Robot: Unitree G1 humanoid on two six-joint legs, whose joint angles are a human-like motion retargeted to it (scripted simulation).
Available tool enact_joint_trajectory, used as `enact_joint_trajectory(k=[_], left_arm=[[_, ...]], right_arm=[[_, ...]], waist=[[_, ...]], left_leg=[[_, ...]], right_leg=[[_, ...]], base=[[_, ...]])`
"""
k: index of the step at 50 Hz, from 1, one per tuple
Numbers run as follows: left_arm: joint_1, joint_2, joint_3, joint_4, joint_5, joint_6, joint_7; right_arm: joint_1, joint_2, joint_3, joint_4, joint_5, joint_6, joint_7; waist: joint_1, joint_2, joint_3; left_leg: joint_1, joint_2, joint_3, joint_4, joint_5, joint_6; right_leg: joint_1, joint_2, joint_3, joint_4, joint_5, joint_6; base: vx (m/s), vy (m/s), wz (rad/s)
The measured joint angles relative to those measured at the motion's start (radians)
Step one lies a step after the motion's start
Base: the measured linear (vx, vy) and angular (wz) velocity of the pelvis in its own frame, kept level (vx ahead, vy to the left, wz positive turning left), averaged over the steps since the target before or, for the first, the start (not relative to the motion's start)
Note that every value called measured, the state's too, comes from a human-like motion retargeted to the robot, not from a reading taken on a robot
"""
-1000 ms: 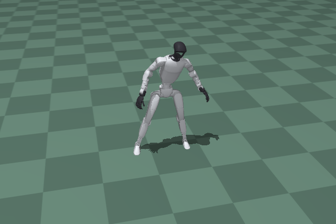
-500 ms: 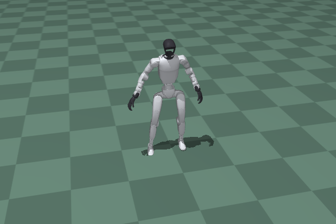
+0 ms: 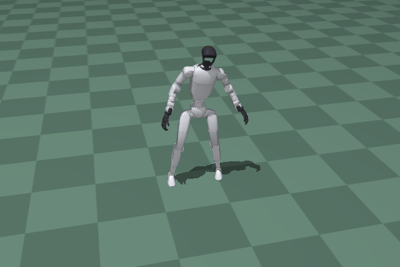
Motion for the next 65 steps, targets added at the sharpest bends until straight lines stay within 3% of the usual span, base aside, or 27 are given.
enact_joint_trajectory(k=[5, 11, 17, 20, 25, 29, 33, 37, 43, 45, 50, 55, 60, 62, 65], left_arm=[[-0.072, -0.021, -0.061, 0.005, -0.096, 0.002, 0.059], [-0.092, -0.077, -0.049, -0.066, -0.172, -0.020, 0.116], [-0.058, -0.153, 0.021, -0.146, -0.124, -0.044, 0.067], [-0.046, -0.198, -0.009, -0.152, -0.063, -0.044, 0.028], [-0.024, -0.222, -0.093, -0.156, 0.068, -0.062, -0.052], [-0.004, -0.231, -0.072, -0.146, 0.038, -0.047, -0.051], [-0.011, -0.225, -0.035, -0.100, -0.008, -0.016, -0.024], [-0.007, -0.176, -0.015, -0.052, 0.006, 0.005, -0.021], [0.049, -0.088, 0.039, -0.015, -0.048, -0.010, -0.040], [0.050, -0.071, 0.048, 0.001, -0.055, -0.009, -0.048], [0.029, -0.055, 0.046, -0.021, -0.010, 0.002, -0.069], [0.053, -0.060, 0.043, -0.112, -0.025, -0.027, -0.060], [0.077, -0.038, 0.027, -0.154, -0.051, -0.046, -0.052], [0.068, -0.019, 0.015, -0.144, -0.057, -0.043, -0.041], [0.050, -0.002, 0.028, -0.119, -0.045, -0.025, 0.025]], right_arm=[[0.006, -0.020, -0.103, 0.080, 0.025, 0.025, -0.038], [0.051, -0.038, -0.187, 0.095, 0.026, 0.027, -0.062], [0.068, -0.057, -0.183, 0.072, -0.004, 0.002, -0.089], [0.051, -0.074, -0.155, 0.093, -0.048, 0.016, -0.099], [0.043, -0.084, -0.138, 0.118, -0.066, 0.042, -0.083], [0.044, -0.080, -0.132, 0.104, -0.036, 0.048, -0.076], [0.004, -0.064, -0.105, 0.110, -0.026, 0.057, -0.082], [-0.024, -0.018, -0.056, 0.084, -0.040, 0.056, -0.086], [-0.007, 0.039, 0.032, -0.122, -0.133, -0.013, -0.036], [-0.001, 0.037, 0.048, -0.206, -0.137, -0.036, -0.005], [0.007, 0.017, 0.039, -0.317, -0.095, -0.051, 0.030], [0.023, 0.009, -0.009, -0.299, -0.104, -0.033, 0.006], [0.053, 0.007, -0.062, -0.254, -0.109, -0.017, -0.028], [0.062, 0.011, -0.080, -0.224, -0.096, -0.012, -0.035], [0.069, 0.019, -0.096, -0.179, -0.059, -0.003, -0.030]], waist=[[-0.017, 0.034, 0.017], [-0.069, 0.081, 0.014], [-0.109, 0.157, 0.020], [-0.136, 0.183, 0.030], [-0.126, 0.170, 0.035], [-0.071, 0.166, 0.035], [-0.020, 0.166, 0.041], [0.011, 0.124, 0.045], [-0.021, 0.033, 0.052], [-0.042, 0.018, 0.056], [-0.046, 0.025, 0.068], [-0.036, 0.054, 0.074], [-0.039, 0.080, 0.072], [-0.045, 0.086, 0.073], [-0.063, 0.089, 0.075]], left_leg=[[-0.014, 0.028, -0.016, 0.065, -0.030, 0.016], [-0.025, 0.094, -0.024, 0.077, -0.019, -0.023], [-0.028, 0.229, 0.118, 0.078, 0.066, -0.062], [-0.040, 0.226, 0.266, 0.120, 0.091, -0.054], [-0.062, 0.027, 0.239, 0.210, 0.002, -0.040], [-0.090, -0.106, 0.238, 0.239, -0.053, 0.017], [-0.126, -0.197, 0.224, 0.209, -0.062, 0.076], [-0.146, -0.229, 0.096, 0.202, -0.042, 0.102], [-0.070, -0.123, 0.044, 0.112, -0.044, -0.028], [-0.047, -0.090, 0.030, 0.058, -0.022, -0.038], [-0.033, -0.025, 0.014, 0.025, -0.003, 0.007], [-0.014, 0.018, 0.021, 0.051, -0.031, 0.004], [-0.013, 0.053, 0.033, 0.127, -0.079, 0.003], [-0.020, 0.073, 0.036, 0.167, -0.097, -0.007], [-0.018, 0.118, 0.044, 0.174, -0.074, -0.028]], right_leg=[[0.024, -0.141, 0.024, -0.046, 0.062, 0.070], [0.041, -0.238, 0.031, -0.057, 0.120, 0.088], [0.005, -0.132, 0.018, -0.023, 0.010, 0.035], [-0.013, -0.078, 0.026, -0.008, 0.010, 0.016], [0.019, -0.057, 0.046, -0.081, 0.047, 0.051], [0.030, -0.021, 0.062, -0.112, 0.065, 0.069], [0.031, 0.036, 0.058, -0.113, 0.071, 0.079], [0.045, 0.083, 0.037, -0.111, 0.064, 0.076], [0.063, 0.165, 0.003, -0.069, 0.031, 0.052], [0.050, 0.181, -0.017, -0.043, 0.026, 0.030], [0.000, 0.111, -0.106, 0.023, 0.014, -0.060], [0.005, -0.030, -0.089, 0.003, 0.049, 0.011], [0.038, -0.222, -0.178, -0.053, 0.164, 0.073], [0.046, -0.264, -0.144, -0.067, 0.198, 0.088], [0.040, -0.263, -0.039, -0.058, 0.146, 0.100]], base=[[0.06, -0.39, 0.06], [0.05, -0.54, 0.06], [0.02, -0.67, -0.38], [0.01, -0.58, -0.23], [0.03, -0.43, -0.30], [0.05, -0.33, -0.39], [0.05, -0.29, -0.15], [0.06, -0.28, 0.14], [0.06, -0.28, 0.33], [0.01, -0.25, 0.44], [0.04, -0.26, 0.12], [0.12, -0.31, -0.11], [0.14, -0.44, -0.22], [0.14, -0.57, -0.15], [0.13, -0.64, -0.17]])
